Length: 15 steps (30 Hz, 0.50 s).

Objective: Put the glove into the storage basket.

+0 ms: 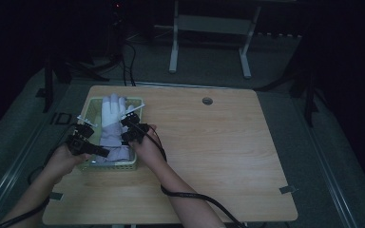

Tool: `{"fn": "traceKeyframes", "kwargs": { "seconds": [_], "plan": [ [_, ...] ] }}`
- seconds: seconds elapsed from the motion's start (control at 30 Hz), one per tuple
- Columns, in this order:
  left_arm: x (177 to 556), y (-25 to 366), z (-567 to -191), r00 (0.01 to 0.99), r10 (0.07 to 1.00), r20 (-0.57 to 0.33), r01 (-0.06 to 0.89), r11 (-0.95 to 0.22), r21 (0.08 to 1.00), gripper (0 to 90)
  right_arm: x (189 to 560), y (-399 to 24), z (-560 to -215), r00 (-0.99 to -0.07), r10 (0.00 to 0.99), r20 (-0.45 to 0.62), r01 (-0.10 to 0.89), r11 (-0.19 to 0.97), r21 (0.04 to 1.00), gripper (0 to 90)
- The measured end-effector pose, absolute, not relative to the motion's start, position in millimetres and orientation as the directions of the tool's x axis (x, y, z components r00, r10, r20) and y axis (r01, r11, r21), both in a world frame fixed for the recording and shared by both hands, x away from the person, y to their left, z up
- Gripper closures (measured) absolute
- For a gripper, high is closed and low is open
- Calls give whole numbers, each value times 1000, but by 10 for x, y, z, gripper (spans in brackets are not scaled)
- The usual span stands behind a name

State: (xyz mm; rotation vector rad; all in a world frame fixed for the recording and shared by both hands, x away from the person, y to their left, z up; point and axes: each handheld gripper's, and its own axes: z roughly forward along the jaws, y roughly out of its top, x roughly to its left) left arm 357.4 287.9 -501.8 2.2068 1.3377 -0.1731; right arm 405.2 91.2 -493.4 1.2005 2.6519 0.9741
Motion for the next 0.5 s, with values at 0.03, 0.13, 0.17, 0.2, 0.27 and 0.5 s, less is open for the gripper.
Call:
{"fn": "traceKeyframes", "kwargs": {
  "seconds": [0.03,0.13,0.17,0.2,0.27,0.5],
  "plan": [
    [3577,2870,-5039,490,786,-378,856,-351,380,730,4058,914,-4960,-693,697,186,655,500,566,787],
    [3587,2856,-5101,479,787,-388,866,-352,354,724,4077,917,-5029,-688,699,194,672,514,533,777],
    [3596,2853,-5129,472,789,-394,871,-350,345,723,4083,918,-5044,-685,702,196,678,515,524,776],
    [3603,2852,-5145,478,786,-392,870,-363,333,723,4089,922,-5060,-685,701,197,681,521,515,767],
    [3610,2839,-5170,471,791,-391,875,-364,318,720,4090,940,-5072,-690,700,185,679,537,500,745],
    [3626,2861,-5188,436,799,-414,895,-337,292,719,4063,939,-5009,-706,698,119,645,565,515,573]
  ]
}}
